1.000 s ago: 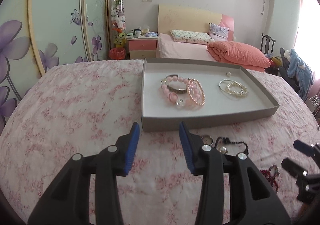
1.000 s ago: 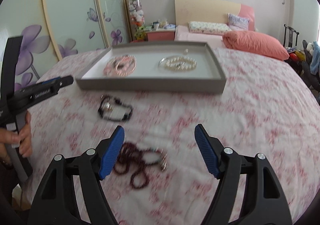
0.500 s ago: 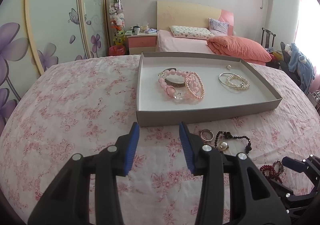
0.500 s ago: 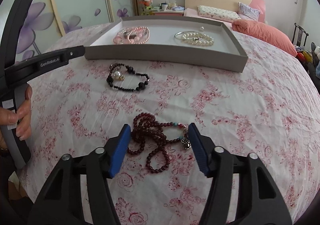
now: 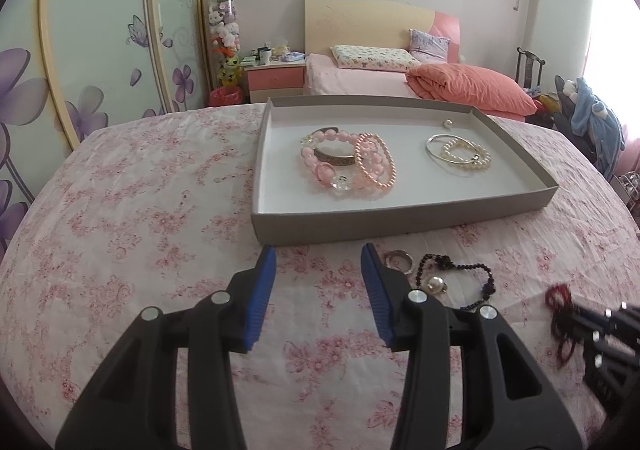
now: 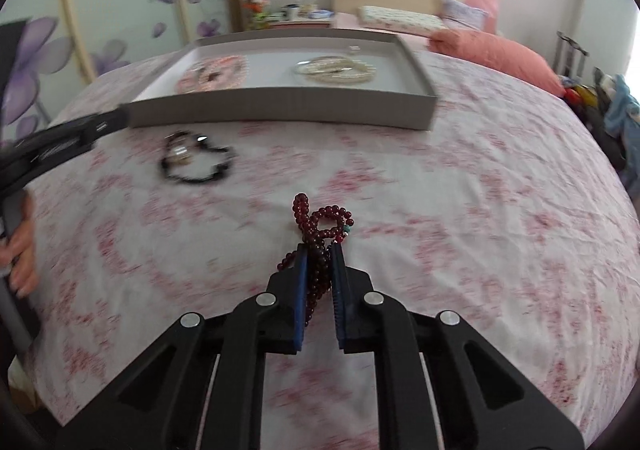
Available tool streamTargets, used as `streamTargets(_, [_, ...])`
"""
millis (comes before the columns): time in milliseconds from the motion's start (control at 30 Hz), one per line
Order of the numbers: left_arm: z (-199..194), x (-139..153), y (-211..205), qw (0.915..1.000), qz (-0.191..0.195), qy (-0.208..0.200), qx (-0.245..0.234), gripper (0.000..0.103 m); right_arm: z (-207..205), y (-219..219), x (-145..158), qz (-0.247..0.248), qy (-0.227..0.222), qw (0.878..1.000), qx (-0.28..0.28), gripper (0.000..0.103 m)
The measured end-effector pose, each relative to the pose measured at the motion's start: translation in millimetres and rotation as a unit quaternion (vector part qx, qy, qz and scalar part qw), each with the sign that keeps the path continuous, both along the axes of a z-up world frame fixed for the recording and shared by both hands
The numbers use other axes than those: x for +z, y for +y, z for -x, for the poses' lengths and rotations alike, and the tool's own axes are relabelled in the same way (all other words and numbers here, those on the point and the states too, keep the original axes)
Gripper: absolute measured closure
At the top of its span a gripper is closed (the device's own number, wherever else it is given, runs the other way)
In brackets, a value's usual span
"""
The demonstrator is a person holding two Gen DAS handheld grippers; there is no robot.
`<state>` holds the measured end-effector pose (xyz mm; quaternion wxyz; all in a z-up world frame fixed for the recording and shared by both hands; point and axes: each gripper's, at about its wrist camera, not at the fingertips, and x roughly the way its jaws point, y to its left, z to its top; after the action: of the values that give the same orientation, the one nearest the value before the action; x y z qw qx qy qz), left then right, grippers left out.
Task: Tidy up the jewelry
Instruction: 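Close the left tool on the black beaded bracelet with a pearl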
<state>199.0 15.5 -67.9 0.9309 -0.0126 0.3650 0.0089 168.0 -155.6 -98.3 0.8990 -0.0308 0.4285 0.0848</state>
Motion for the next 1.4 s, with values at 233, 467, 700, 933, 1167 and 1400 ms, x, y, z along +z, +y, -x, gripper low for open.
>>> streamTargets(233, [1.7,-2.9,-21.4,0.9986,0.011,0.016,-0.048,0.059,-10.6,-19.6,-1.1,-0.003,0.001,0.999,-0.037,0.091])
streamTargets(467, [-2.8,-15.1,-46.1,0.9951,0.020,0.045,-0.086,0.059,-14.7,-16.2,-0.3,-0.002,0.002,0.999,-0.037,0.091])
streamTargets(700, [-11.8,-25.6,-53.6,0.9925,0.030,0.071,-0.095,0.073,-15.3,-16.6,0.0,-0.006,0.003,0.999,-0.037,0.091])
streamTargets(933, [-14.2,-29.3,-57.6,0.9918,0.026,0.076,-0.099,0.089,-14.6,-17.3,0.1,-0.011,0.004,0.999,-0.036,0.090])
streamTargets(1167, [-14.0,-29.7,-58.8,0.9919,0.020,0.076,-0.100,0.091,-14.6,-17.6,0.3,-0.013,0.004,0.999,-0.036,0.090])
streamTargets(1400, [-11.4,-25.4,-59.7,0.9929,0.017,0.064,-0.099,0.091,-14.6,-17.6,0.3,-0.013,0.004,0.999,-0.036,0.090])
